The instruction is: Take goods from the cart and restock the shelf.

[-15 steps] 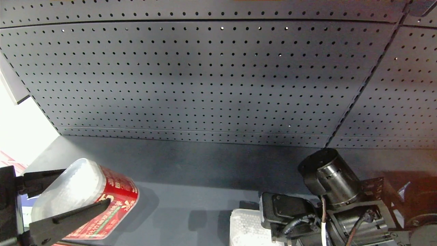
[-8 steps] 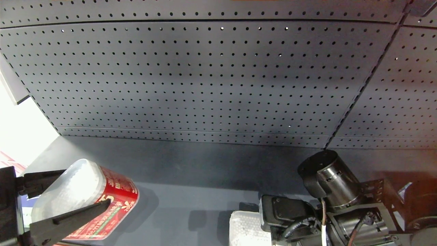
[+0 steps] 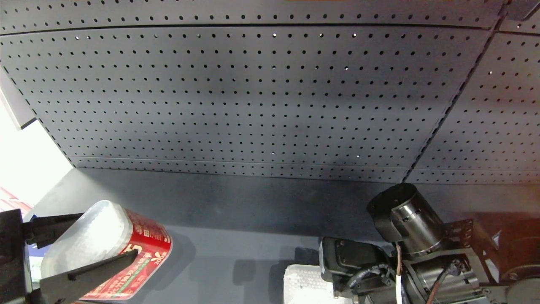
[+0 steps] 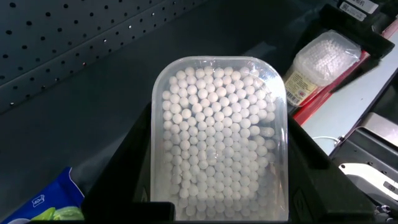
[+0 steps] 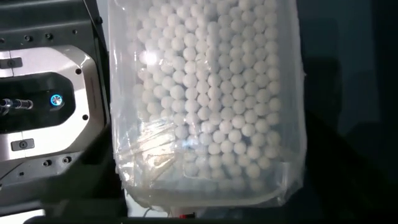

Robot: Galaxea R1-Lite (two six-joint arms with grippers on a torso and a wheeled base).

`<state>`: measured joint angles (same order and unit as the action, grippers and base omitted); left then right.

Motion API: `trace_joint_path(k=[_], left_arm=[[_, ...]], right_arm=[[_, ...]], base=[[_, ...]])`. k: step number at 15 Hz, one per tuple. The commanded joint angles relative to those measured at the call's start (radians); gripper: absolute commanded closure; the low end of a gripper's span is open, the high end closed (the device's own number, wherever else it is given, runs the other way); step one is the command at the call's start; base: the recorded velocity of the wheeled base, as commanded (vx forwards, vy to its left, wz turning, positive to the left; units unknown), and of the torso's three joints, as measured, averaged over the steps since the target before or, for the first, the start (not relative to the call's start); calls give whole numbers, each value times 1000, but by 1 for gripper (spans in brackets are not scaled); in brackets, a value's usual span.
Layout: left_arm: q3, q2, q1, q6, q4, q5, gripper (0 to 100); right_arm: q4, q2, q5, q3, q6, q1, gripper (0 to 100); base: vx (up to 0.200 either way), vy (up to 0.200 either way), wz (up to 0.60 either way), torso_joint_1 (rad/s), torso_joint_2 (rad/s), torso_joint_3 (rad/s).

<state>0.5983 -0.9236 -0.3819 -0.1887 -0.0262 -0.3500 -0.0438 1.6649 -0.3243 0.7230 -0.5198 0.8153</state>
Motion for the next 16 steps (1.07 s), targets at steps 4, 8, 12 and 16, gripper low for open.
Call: trace_joint_path(k=[4, 8, 12, 16], left_arm=[[1, -3, 0, -1, 0, 0, 100], [1, -6, 0, -1, 0, -1, 100], [1, -20, 0, -5, 0, -1, 100], [15, -72, -71, -11, 0, 9, 100]], right_arm=[[-2, -80, 1, -27, 30, -12, 0], [-1, -221, 33, -76, 104, -25, 0], [1, -491, 37, -201, 127, -59, 0], [7, -876, 139, -352, 130, -277, 0]], base=[[0, 0, 0, 0, 0, 0], [0, 0, 0, 0, 0, 0], [0, 0, 0, 0, 0, 0], [0, 0, 0, 0, 0, 0]])
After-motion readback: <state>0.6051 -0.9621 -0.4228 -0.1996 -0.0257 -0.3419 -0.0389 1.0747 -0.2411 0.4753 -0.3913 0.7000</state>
